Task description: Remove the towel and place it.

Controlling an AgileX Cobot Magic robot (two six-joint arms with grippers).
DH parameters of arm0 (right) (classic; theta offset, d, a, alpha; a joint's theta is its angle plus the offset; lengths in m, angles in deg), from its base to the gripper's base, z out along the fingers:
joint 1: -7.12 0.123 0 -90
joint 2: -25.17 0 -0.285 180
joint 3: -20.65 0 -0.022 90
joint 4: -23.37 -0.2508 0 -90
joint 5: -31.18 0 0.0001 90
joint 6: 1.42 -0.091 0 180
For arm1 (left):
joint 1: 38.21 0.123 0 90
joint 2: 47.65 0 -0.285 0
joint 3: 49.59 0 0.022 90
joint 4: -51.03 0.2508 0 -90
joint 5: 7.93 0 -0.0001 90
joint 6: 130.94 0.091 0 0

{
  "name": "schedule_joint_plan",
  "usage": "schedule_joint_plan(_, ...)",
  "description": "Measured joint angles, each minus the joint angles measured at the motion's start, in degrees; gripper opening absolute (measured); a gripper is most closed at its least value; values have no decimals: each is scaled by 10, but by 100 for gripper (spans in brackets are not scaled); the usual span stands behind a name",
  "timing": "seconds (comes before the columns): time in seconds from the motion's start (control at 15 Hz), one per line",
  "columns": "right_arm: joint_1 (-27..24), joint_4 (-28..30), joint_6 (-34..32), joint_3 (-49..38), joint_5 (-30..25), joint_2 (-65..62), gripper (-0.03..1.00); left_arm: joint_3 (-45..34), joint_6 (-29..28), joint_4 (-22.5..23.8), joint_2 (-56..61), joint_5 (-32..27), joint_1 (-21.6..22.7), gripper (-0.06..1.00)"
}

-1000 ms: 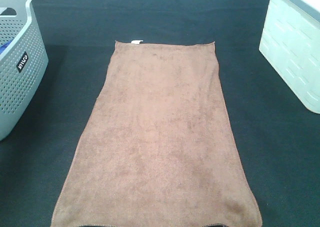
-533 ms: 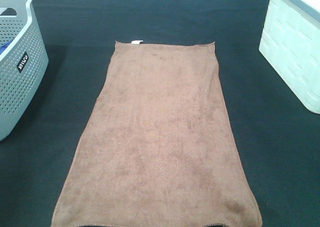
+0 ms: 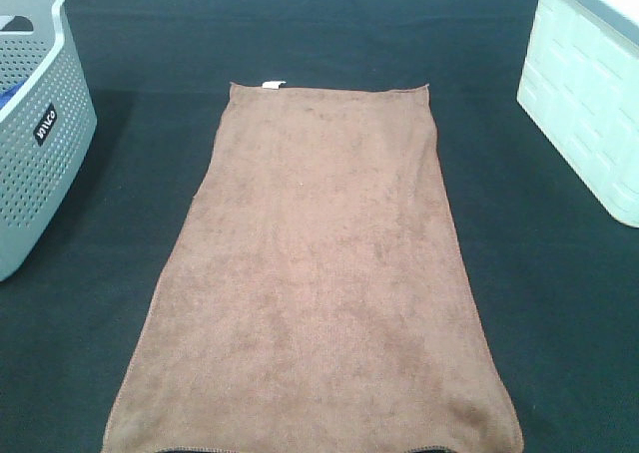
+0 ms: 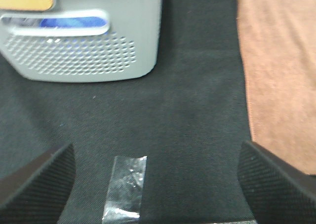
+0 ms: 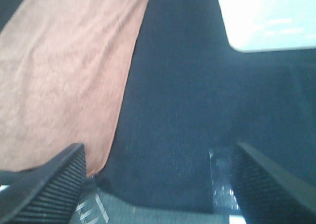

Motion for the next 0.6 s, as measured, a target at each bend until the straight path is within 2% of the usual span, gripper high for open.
schedule_joint_plan(0.13, 0, 0, 12, -24, 14, -33, 76, -2, 0, 3, 43, 0, -25, 84)
schedule_joint_plan(0.27, 0, 0, 23, -41, 42, -33, 76, -2, 0, 3, 103, -1, -25, 83)
schedule_joint_plan(0.4, 0, 0, 27, -57, 78, -33, 76, -2, 0, 1, 113, -1, -25, 83)
schedule_joint_plan(0.6, 0, 0, 28, -61, 80, -33, 76, -2, 0, -1, 113, -1, -25, 82)
